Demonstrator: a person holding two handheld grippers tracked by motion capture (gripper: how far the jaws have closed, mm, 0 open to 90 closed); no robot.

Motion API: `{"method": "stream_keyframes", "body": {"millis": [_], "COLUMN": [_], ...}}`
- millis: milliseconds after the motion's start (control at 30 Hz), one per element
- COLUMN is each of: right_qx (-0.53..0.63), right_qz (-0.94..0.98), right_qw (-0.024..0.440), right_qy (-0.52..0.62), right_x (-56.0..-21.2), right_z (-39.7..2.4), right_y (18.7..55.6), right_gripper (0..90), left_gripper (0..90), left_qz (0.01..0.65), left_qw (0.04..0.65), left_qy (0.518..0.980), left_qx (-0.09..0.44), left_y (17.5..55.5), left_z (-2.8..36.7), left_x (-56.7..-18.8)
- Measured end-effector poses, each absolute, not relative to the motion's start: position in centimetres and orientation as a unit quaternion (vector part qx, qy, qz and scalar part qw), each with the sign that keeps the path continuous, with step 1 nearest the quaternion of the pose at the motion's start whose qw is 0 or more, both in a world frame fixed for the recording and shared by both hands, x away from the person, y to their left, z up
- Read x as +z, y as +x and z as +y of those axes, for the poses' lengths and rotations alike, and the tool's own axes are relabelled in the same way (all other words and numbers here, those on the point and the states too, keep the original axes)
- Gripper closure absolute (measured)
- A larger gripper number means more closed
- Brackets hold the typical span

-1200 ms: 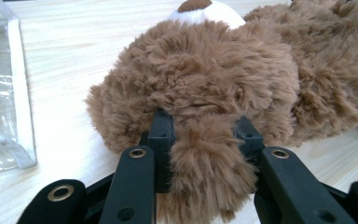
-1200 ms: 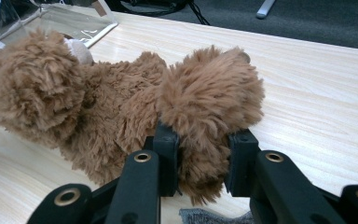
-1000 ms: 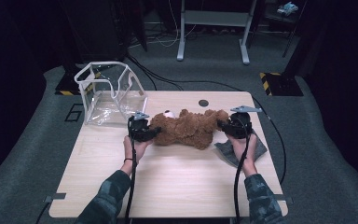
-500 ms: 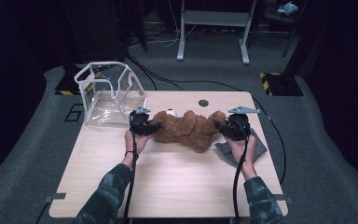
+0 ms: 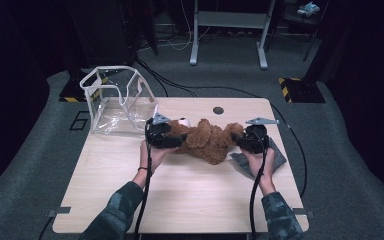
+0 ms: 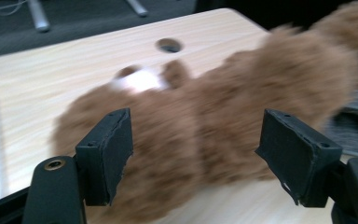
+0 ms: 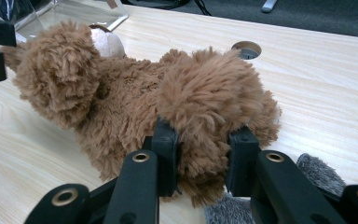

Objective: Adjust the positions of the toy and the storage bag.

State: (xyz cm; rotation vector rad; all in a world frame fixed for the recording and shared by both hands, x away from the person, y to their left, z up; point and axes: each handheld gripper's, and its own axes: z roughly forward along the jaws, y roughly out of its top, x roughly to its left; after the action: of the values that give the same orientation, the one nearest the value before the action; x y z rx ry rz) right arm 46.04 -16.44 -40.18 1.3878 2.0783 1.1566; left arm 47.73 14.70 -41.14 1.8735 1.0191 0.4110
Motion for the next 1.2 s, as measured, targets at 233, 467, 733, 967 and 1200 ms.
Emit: {"method": "stream_keyframes", "body": {"millis": [233,467,733,967,1200], "right_qx": [0.408,0.402,0.395,0.403,0.423], "right_qz": [0.741,0.745,0.751,0.748,0.745], "right_qw": [0.183,0.179,0.174,0.187,0.201], "right_qy": [0.501,0.501,0.499,0.494,0.476], "right_x": [-40.2,-40.3,-40.2,-39.7,-37.2], "right_z": [-16.6,-16.7,-16.8,-16.8,-16.1], "right_y": [46.3,46.4,46.6,47.2,46.4], "right_gripper": [69.8,69.7,69.9,71.1,71.0], "left_gripper": [20.3,26.1,65.3,73.3,73.6], "left_qz": [0.386,0.396,0.404,0.407,0.403], "left_qw": [0.461,0.441,0.44,0.46,0.47], "left_qy": [0.785,0.796,0.792,0.777,0.767], "left_qx": [0.148,0.124,0.123,0.139,0.17], "left_y": [47.8,48.8,49.1,49.5,50.0], "left_z": [10.0,8.2,9.1,11.1,12.3], "left_x": [-40.2,-41.6,-42.0,-41.2,-39.3]}}
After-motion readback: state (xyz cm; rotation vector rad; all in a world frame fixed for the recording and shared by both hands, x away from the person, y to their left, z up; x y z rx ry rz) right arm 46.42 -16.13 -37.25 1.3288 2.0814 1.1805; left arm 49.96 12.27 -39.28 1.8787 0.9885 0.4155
